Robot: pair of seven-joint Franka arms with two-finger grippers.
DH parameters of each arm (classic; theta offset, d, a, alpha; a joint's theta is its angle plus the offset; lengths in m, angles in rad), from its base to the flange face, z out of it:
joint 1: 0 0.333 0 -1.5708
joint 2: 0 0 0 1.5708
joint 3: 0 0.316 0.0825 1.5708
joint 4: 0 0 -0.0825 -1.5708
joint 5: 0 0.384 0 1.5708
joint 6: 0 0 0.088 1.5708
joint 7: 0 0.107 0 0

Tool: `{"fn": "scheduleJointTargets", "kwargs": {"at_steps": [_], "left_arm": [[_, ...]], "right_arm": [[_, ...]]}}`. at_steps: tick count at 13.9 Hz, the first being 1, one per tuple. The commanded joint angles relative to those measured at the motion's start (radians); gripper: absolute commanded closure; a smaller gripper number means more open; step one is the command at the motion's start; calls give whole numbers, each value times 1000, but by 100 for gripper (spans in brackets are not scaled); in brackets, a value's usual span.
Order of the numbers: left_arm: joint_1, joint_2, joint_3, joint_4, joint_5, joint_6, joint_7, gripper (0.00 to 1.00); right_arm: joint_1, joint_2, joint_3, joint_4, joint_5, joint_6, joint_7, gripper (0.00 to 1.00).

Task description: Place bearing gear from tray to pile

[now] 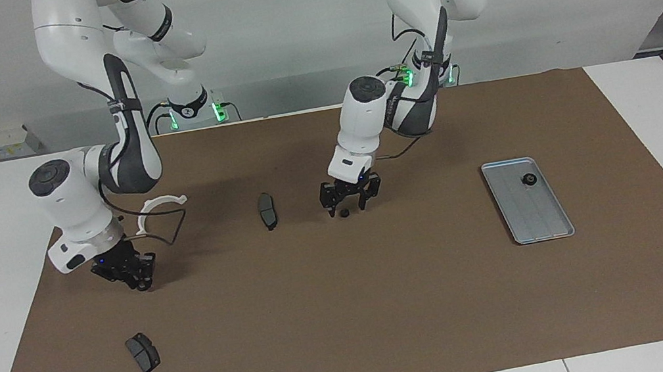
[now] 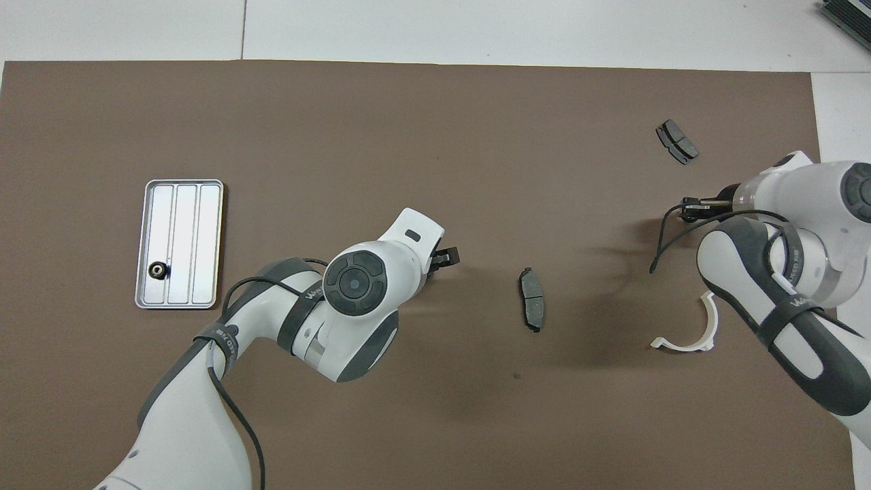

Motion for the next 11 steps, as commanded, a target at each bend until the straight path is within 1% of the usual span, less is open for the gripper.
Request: {"fn": "scheduleJointTargets", "kwargs": {"at_steps": [1, 3, 4, 6, 8, 10, 11], "left_arm": [[120, -20, 4, 126, 0, -209, 18, 7], [208, -18, 2, 254, -1, -382, 74, 12], [258, -18, 4, 276, -5, -434, 134, 13], [381, -26, 4, 265, -5, -459, 281, 17], [488, -31, 4, 247, -5, -477, 459, 17], [567, -54, 5, 204, -5, -514, 626, 17], [590, -63, 5, 175, -5, -514, 679, 18]], "right_arm": [[-7, -2, 16, 4, 33, 23, -27, 0], [19, -27, 25, 12, 33, 6, -1, 0], [61, -42, 28, 18, 33, -15, 45, 0], [162, -49, 29, 51, 30, -70, 167, 0], [255, -41, 29, 99, 20, -112, 310, 0], [353, -32, 28, 125, 17, -114, 448, 1], [397, -29, 28, 136, 16, -117, 493, 1]]}}
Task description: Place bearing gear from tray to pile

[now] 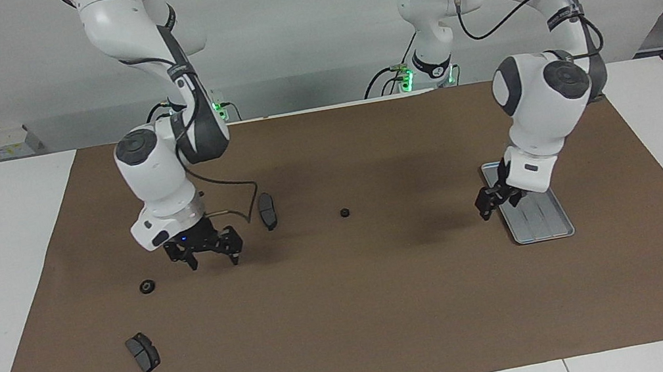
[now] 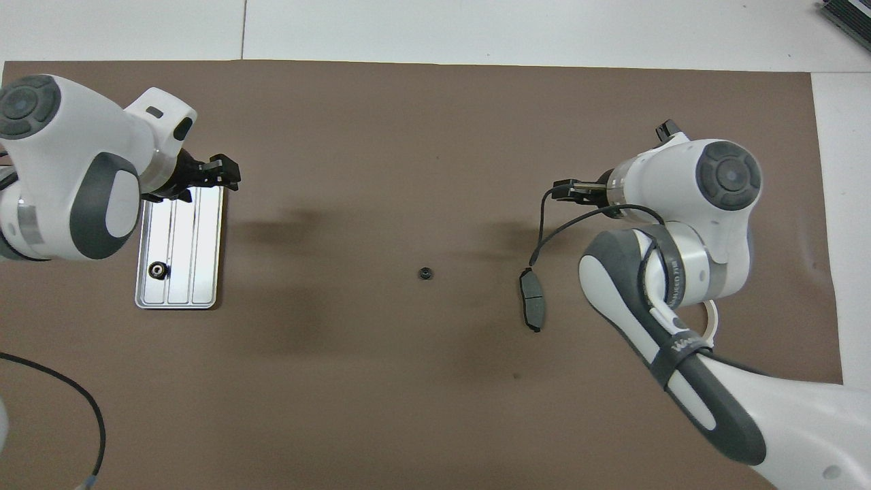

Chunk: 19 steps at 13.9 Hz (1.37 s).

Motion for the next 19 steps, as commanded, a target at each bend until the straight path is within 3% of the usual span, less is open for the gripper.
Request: {"fn": "scheduleJointTargets", "kwargs": {"at_steps": [1, 5, 9, 12, 17, 19], "left_arm": [[61, -56, -10, -100, -3, -17, 129, 18], [144, -134, -7, -312, -2, 62, 260, 18], [167, -148, -4, -357, -2, 96, 263, 18], [184, -148, -4, -391, -2, 177, 295, 19], [199, -157, -4, -432, -2, 222, 326, 25], [206, -159, -4, -456, -2, 253, 326, 32]], "right_arm": [[91, 19, -5, 42, 12, -24, 108, 2], [249, 97, -8, 135, -44, -70, 316, 8], [352, 201, -6, 208, -104, -70, 453, 8], [393, 223, -6, 206, -123, -68, 470, 12], [441, 243, -5, 180, -144, -78, 516, 38], [444, 239, -6, 179, -146, -123, 530, 60]]}}
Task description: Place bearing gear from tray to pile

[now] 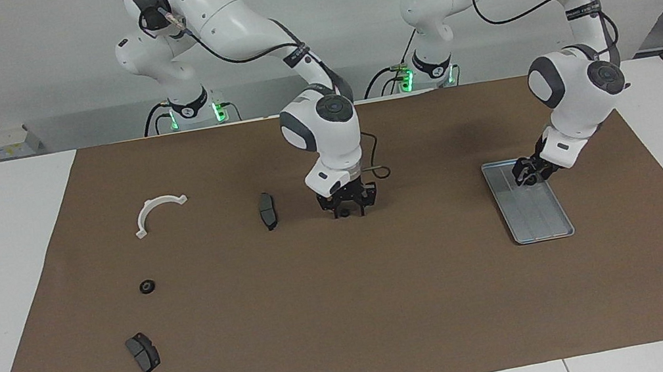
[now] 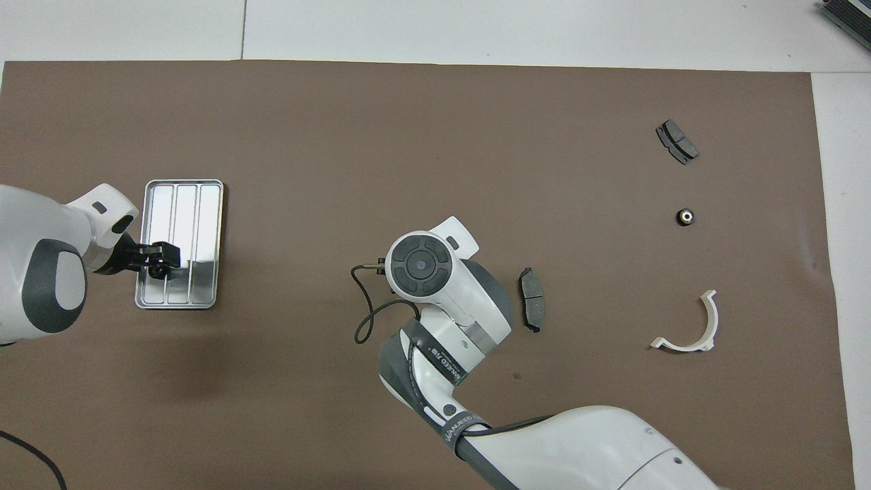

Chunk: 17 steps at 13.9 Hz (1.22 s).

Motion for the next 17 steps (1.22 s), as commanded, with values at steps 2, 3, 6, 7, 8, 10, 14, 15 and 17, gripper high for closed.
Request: {"fn": "scheduleJointTargets", "kwargs": {"at_steps": [2, 3, 6, 7, 8, 10, 14, 15, 17], "left_arm": [[15, -41, -6, -72, -2, 54, 17, 49], [16, -41, -6, -72, -2, 54, 17, 59], [15, -36, -6, -57, -2, 48, 14, 83], [7, -30, -6, -34, -2, 44, 8, 90], [1, -21, -8, 0, -2, 38, -2, 92], [-57, 5, -12, 75, -2, 28, -96, 92], [-308, 19, -11, 113, -2, 48, -496, 92], [-365, 18, -12, 112, -2, 51, -584, 92], [-471, 18, -12, 109, -2, 76, -711, 90]], "right_arm": [[4, -3, -2, 1, -19, -42, 58, 83], [3, -3, -4, 3, -19, -37, 71, 95], [-29, -37, -8, -5, -19, -40, 80, 100], [-63, -58, -8, -15, -19, -34, 71, 100], [-97, -92, -8, -46, -19, -29, 54, 100], [-169, -159, -8, -110, -19, -28, -32, 100], [-319, -247, -7, -196, -19, -26, -182, 100], [-364, -259, -5, -204, -17, -25, -226, 100], [-408, -287, -5, -244, -11, -7, -296, 100]]}}
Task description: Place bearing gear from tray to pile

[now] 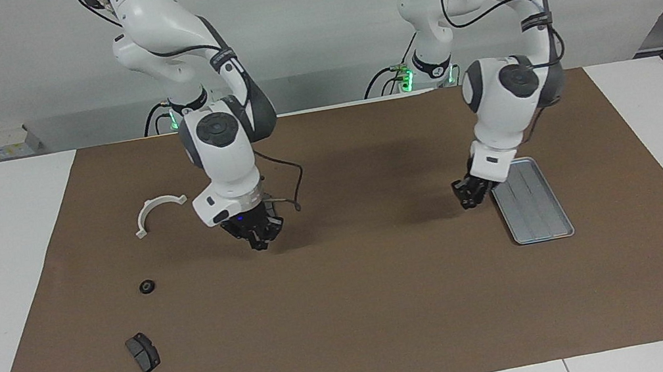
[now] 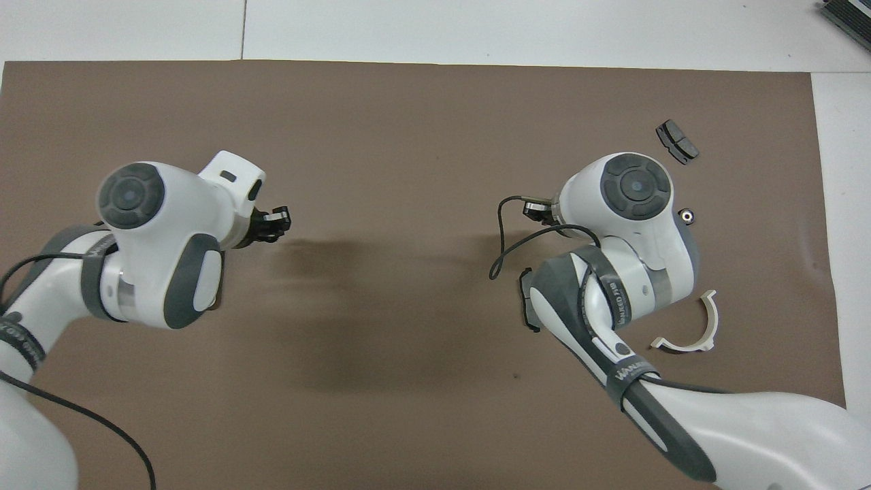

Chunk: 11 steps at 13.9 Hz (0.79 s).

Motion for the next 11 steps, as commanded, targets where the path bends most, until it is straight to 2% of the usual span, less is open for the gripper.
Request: {"fn": "scheduleJointTargets", "kwargs": {"at_steps": [1, 4, 8, 9, 10, 11], "left_arm": [[-120, 9, 18, 3, -3, 44, -140, 88], [-253, 12, 16, -12, -9, 127, -283, 89], [-379, 71, 16, -17, -9, 252, -377, 88], [-388, 74, 16, -17, -9, 256, -380, 79], [-391, 74, 16, -15, -9, 254, -378, 51], [-393, 74, 16, -13, -9, 248, -380, 32]], "right_arm": [[-74, -68, 19, -101, 4, 31, -88, 100], [-128, -113, 19, -178, 7, 33, -134, 100], [-151, -176, 19, -307, 7, 42, -170, 100], [-160, -191, 19, -359, 8, 89, -196, 96], [-175, -200, 19, -402, 8, 146, -235, 92], [-201, -204, 19, -425, 8, 175, -290, 89]]}}
